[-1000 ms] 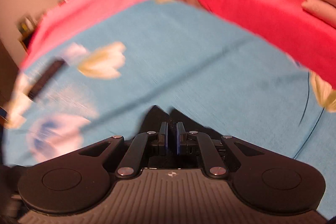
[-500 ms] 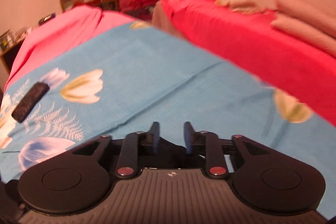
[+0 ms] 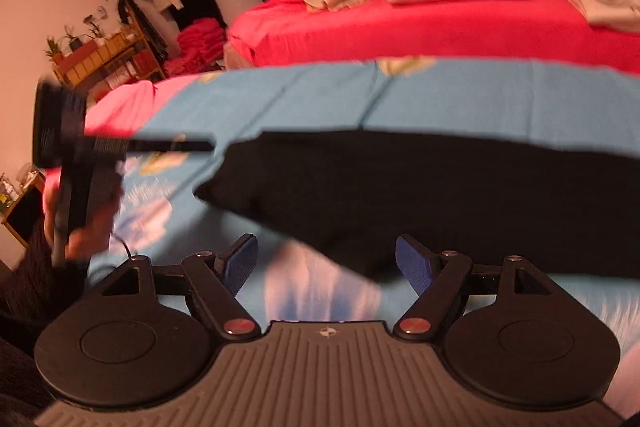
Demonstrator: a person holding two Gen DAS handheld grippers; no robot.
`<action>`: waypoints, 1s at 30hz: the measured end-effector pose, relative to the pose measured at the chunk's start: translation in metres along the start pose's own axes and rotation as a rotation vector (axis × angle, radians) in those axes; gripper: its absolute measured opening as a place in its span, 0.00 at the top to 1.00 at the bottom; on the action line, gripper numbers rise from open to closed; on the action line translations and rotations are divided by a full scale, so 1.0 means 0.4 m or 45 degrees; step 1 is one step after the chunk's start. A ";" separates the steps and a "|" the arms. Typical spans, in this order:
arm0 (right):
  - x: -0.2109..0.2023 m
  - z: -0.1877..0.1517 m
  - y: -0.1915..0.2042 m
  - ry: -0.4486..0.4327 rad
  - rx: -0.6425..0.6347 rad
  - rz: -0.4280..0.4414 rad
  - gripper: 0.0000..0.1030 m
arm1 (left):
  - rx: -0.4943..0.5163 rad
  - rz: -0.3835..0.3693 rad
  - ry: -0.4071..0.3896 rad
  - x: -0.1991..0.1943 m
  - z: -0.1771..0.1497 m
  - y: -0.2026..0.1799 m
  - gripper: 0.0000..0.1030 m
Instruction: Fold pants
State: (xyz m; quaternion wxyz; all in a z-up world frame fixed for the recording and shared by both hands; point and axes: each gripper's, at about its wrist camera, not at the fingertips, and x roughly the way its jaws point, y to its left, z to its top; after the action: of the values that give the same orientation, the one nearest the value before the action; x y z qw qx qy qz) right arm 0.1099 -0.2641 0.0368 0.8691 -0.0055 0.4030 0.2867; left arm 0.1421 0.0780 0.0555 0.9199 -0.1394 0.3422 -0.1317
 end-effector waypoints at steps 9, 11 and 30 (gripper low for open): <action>0.111 0.008 -0.059 0.003 0.132 0.001 0.24 | -0.111 0.128 0.062 0.212 -0.001 0.045 0.00; 0.146 0.035 -0.092 0.010 0.204 -0.029 0.28 | -0.120 0.123 0.037 0.215 0.000 0.043 0.00; 0.213 -0.033 -0.128 0.004 0.479 0.615 0.18 | -0.008 0.167 -0.051 0.236 -0.007 0.031 0.00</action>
State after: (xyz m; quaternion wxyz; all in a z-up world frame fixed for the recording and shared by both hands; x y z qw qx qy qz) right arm 0.1701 -0.2680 -0.0434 0.7609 0.2511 0.4400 0.4054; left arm 0.2111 0.0572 -0.0071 0.9327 -0.1221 0.3327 -0.0671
